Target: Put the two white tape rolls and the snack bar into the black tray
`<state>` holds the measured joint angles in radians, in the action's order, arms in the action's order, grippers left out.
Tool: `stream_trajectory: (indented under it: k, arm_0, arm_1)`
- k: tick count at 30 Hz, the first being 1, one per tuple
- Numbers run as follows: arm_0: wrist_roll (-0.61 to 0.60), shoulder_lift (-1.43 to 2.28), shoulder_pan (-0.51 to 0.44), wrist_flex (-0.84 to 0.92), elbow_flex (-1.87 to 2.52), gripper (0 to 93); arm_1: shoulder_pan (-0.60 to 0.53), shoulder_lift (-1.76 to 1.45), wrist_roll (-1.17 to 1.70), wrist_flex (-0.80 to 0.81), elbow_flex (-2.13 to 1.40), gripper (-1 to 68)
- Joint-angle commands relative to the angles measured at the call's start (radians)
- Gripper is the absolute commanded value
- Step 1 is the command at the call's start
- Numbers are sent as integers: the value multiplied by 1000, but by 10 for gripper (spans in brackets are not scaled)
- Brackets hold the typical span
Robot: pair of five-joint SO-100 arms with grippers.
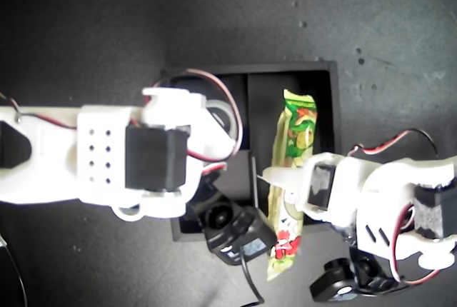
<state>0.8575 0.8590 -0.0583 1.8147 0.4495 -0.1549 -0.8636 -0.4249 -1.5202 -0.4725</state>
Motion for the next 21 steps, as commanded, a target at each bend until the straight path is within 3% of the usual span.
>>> stream_trajectory:
  k: [1, 10, 14, 16, 21]
  arm_0:
    - [3, 74, 12, 18, 2, 121]
    - [-2, 92, 9, 18, 3, 122]
    - [-26, 252, 18, 20, 114, 120]
    - [-37, 397, 21, 20, 216, 118]
    - [31, 792, -8, 20, 555, 114]
  arm_1:
    - [-14, -12, -18, -49, 48, 261]
    - [-11, -12, -21, -80, 58, 265]
    - [-6, -12, -44, -284, 207, 269]
    - [0, -198, -69, -282, -2, 260]
    - [20, -721, -264, -282, -489, 107]
